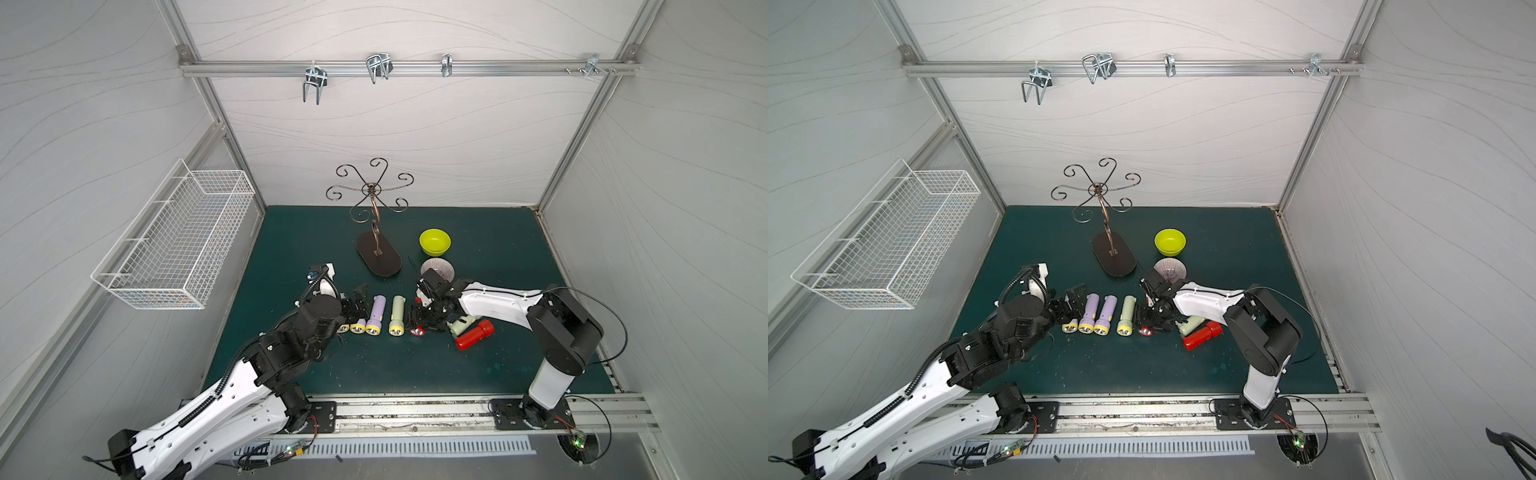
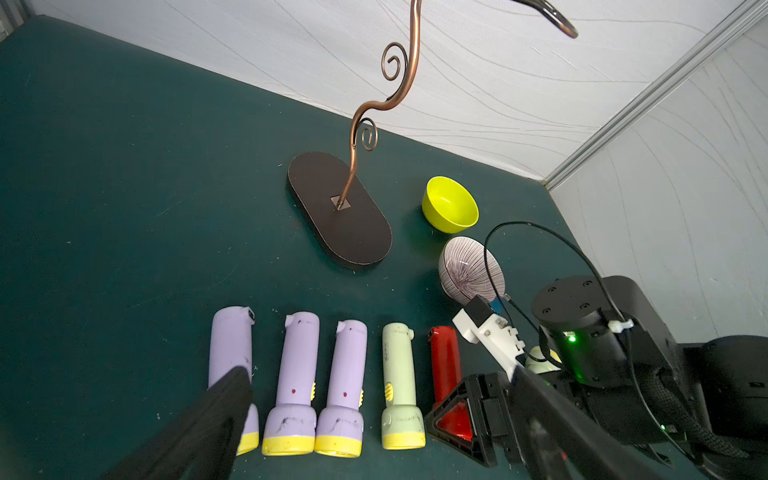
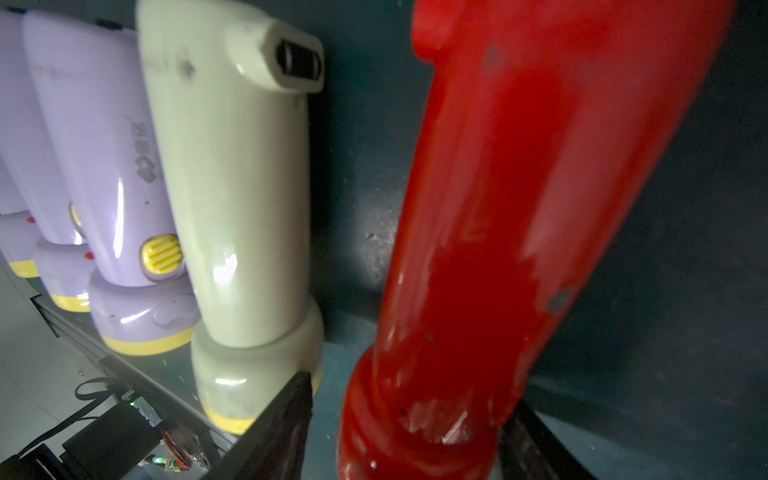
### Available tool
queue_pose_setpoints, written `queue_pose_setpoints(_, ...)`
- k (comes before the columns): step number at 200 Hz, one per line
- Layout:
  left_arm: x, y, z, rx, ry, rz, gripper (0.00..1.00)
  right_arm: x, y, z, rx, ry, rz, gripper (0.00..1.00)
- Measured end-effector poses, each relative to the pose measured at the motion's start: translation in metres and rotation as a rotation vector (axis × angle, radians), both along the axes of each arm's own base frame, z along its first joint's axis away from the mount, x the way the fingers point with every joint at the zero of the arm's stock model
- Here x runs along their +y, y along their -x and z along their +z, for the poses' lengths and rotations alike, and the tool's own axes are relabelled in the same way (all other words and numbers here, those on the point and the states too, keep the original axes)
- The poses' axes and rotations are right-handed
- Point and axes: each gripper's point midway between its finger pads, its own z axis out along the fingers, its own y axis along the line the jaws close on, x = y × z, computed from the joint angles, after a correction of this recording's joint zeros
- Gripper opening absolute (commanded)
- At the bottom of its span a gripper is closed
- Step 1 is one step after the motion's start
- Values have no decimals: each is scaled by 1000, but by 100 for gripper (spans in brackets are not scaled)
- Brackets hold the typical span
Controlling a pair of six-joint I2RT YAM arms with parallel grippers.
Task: Close the plug at the bottom of the flashlight
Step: Place the flashlight at the center of the board.
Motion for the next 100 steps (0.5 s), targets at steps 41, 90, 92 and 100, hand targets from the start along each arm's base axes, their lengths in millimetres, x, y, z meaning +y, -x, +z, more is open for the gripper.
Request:
queue_pose_setpoints(41, 1, -1, -1, -1, -11, 3, 100, -10, 1, 16, -35, 16, -3, 72)
queue_pose_setpoints(90, 1, -2, -2, -4, -34, 0, 100, -27, 4, 74, -150, -34, 7, 77)
queue_pose_setpoints(92, 1, -2, -2, -5, -36, -1, 100, -28, 4, 76, -155, -36, 7, 77)
queue_pose_setpoints(100, 1, -2, -2, -6, -41, -4, 100, -32, 6, 83, -170, -43, 6, 78)
